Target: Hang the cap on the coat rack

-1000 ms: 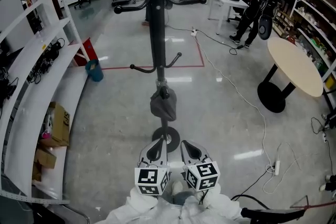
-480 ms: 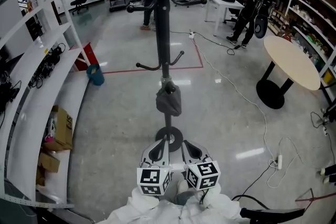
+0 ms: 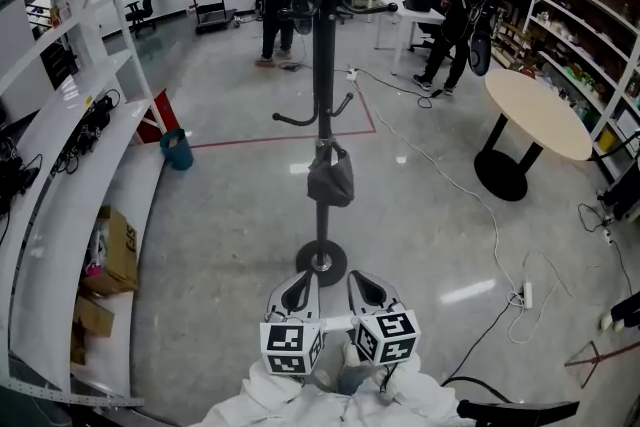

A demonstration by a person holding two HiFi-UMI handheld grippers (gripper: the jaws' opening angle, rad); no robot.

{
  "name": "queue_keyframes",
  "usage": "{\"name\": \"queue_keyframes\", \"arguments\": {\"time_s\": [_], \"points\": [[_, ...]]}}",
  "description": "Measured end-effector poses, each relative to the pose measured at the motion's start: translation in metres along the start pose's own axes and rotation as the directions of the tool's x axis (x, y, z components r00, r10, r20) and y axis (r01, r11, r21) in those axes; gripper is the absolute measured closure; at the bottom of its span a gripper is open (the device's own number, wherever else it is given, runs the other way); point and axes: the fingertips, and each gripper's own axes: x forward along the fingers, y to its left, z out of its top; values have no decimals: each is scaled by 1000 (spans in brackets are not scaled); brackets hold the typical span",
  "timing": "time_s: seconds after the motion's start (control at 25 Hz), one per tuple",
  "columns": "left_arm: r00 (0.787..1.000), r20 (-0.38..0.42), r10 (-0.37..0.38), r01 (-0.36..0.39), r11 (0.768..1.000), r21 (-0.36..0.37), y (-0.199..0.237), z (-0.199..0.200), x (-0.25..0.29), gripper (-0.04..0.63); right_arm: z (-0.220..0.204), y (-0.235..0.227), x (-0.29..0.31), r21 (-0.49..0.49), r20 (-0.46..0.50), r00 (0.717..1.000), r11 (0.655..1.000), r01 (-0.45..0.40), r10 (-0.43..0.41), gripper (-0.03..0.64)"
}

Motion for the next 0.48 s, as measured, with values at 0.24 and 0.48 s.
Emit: {"name": "queue_keyframes", "arguments": {"time_s": [0.24, 0.48], "points": [[1000, -1, -12, 12, 1000, 0, -1, -4, -16, 593, -2, 13, -17, -13, 6, 1000, 1000, 23, -23, 607], [1000, 17, 2, -2, 1000, 5, -10, 2, -17, 593, 5, 11, -26, -34, 19, 1000, 999, 4, -4, 607]]}}
